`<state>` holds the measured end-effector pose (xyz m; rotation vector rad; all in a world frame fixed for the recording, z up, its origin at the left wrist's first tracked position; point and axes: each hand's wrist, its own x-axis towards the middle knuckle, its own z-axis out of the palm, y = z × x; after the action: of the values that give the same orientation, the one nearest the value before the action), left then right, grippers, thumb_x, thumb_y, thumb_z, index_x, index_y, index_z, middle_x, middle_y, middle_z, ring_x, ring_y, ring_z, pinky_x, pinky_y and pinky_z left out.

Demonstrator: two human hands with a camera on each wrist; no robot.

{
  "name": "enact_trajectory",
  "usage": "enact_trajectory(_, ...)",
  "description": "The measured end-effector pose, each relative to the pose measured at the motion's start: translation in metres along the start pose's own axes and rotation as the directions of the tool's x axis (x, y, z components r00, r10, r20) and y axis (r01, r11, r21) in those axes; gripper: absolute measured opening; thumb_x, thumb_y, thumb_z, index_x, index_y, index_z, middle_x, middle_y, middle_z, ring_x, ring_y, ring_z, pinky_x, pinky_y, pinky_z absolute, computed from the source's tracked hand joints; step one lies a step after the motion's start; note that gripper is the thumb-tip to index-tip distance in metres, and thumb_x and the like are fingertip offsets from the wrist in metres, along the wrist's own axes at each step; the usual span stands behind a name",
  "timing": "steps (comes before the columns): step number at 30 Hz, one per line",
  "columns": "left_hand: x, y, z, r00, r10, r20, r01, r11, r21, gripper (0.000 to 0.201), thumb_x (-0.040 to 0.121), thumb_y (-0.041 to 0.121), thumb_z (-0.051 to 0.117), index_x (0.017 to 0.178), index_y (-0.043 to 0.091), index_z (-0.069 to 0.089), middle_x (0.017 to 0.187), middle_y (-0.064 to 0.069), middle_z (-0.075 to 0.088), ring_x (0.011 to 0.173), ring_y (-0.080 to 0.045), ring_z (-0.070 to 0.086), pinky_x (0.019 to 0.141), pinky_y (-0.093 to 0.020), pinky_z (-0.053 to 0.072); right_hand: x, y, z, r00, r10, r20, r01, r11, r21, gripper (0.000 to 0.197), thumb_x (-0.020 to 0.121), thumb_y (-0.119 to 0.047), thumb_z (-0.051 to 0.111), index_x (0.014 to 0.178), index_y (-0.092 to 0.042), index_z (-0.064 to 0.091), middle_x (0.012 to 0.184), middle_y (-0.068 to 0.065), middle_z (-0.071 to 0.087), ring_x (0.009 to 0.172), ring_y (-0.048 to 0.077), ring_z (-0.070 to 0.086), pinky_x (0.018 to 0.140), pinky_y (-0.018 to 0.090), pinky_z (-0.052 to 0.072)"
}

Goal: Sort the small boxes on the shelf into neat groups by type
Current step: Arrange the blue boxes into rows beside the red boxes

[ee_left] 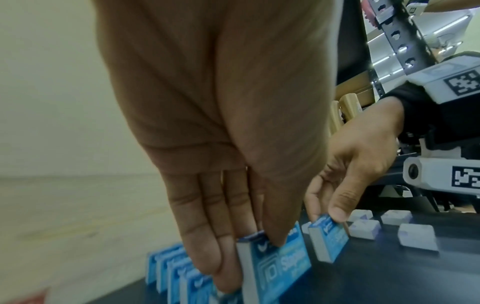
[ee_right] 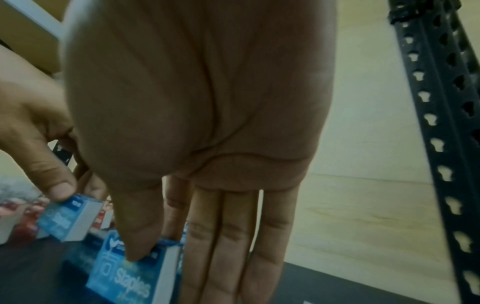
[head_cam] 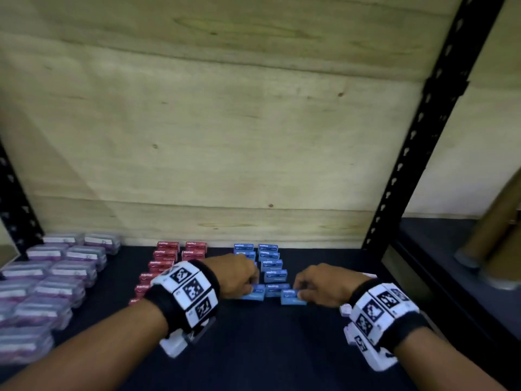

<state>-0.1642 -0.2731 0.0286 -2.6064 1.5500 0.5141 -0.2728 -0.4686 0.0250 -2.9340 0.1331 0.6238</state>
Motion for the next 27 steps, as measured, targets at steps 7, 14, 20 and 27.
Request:
enact_trajectory(7,-0.006,-0.004,0.033,0.995,-0.097,0.007,0.097,0.992,-0.079,0.025,0.098,0.024,0.052,0.12,0.018,0.063,0.118,-0.005,0.062,0.102,-0.025,0.063,0.089,-0.037,0.052,0.003,-0.014,0.017,0.999,0.053,0.003,-0.053,0.999,0.003,0.023,0.097,-0.04,0.054,0.116,-0.032,0.065,0.122,-0.006,0.064,0.109,0.018,0.061,0.089,0.031,0.045)
enact_trajectory(14,-0.014,-0.012,0.039,0.99,-0.129,-0.048,0.121,0.981,-0.154,0.023,0.095,0.032,0.058,0.114,0.02,0.064,0.112,-0.002,0.066,0.096,-0.02,0.064,0.087,-0.035,0.053,0.007,-0.02,0.019,0.997,0.07,-0.031,-0.07,0.997,-0.015,0.022,0.096,-0.04,0.056,0.115,-0.032,0.065,0.121,-0.004,0.065,0.107,0.02,0.061,0.087,0.033,0.046)
enact_trajectory(20,-0.02,-0.019,0.042,0.984,-0.176,-0.019,0.172,0.978,-0.12,0.02,0.094,0.032,0.059,0.111,0.021,0.058,0.11,-0.001,0.063,0.097,-0.021,0.061,0.083,-0.032,0.049,0.008,-0.011,0.02,0.994,0.103,-0.031,-0.101,0.993,0.055,0.022,0.089,-0.038,0.066,0.109,-0.032,0.06,0.112,-0.006,0.06,0.098,0.015,0.057,0.084,0.029,0.045)
enact_trajectory(27,-0.017,-0.016,0.044,0.989,-0.139,-0.045,0.134,0.987,-0.092,0.019,0.095,0.035,0.056,0.111,0.025,0.058,0.104,0.0,0.063,0.084,-0.017,0.055,0.078,-0.031,0.046,0.011,-0.012,0.021,0.997,0.068,-0.04,-0.065,0.995,0.078,0.016,0.09,-0.037,0.066,0.104,-0.032,0.06,0.1,-0.012,0.056,0.093,0.012,0.056,0.08,0.026,0.042)
